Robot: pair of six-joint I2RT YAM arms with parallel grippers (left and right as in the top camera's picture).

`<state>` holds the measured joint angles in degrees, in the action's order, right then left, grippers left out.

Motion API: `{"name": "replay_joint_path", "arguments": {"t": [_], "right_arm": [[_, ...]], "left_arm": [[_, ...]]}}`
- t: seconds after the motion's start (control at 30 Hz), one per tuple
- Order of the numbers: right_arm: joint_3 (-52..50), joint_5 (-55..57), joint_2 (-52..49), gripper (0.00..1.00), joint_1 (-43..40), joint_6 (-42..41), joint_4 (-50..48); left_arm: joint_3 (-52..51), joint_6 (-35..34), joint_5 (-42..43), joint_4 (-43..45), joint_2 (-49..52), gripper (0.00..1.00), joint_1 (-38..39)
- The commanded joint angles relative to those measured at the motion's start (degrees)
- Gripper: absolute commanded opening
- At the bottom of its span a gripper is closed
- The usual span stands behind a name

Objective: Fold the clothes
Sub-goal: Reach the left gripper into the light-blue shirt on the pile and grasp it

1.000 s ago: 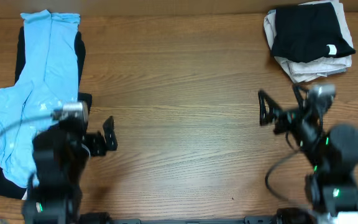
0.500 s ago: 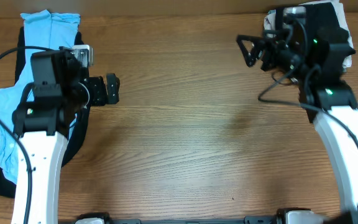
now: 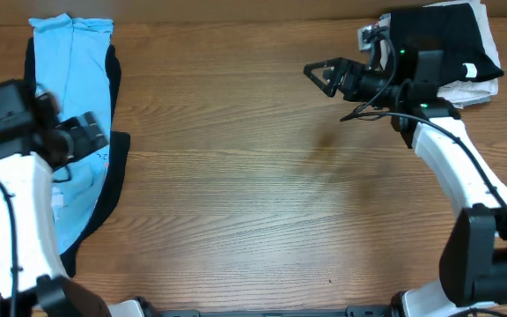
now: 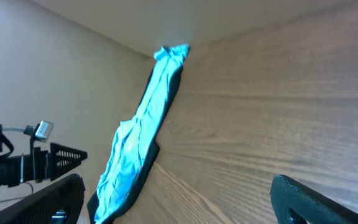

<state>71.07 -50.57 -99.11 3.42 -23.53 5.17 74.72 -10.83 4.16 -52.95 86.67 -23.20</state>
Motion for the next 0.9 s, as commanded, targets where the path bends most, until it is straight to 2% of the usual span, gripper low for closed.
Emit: {"name": "replay_joint_path", "arguments": {"t": [0.0, 0.03, 0.33, 0.63, 0.87], "right_arm": [[1.38, 1.01, -0.68, 0.99, 0.63, -0.31, -0.37], [1.38, 1.03, -0.68, 0.99, 0.70, -0.31, -0.42], [1.38, 1.03, -0.68, 0.95, 0.70, -0.31, -0.35], [1.38, 1.16, -0.68, 0.91, 0.70, -0.31, -0.39], [1.38, 1.97, -0.68, 0.88, 0.70, -0.31, -0.35]], "left_arm": [[1.18, -3.37, -1.20, -0.50, 4.37, 0.94, -4.22], [1.18, -3.34, -1.57, -0.68, 7.04, 0.89, -5.73], [1.18, -3.37, -6.99, -0.17, 18.88, 0.74, -10.27], [1.20, -3.37, -8.11, 3.02, 23.47, 0.63, -10.91], [1.18, -3.58, -7.04, 5.44, 23.47, 0.31, -10.88]]}}
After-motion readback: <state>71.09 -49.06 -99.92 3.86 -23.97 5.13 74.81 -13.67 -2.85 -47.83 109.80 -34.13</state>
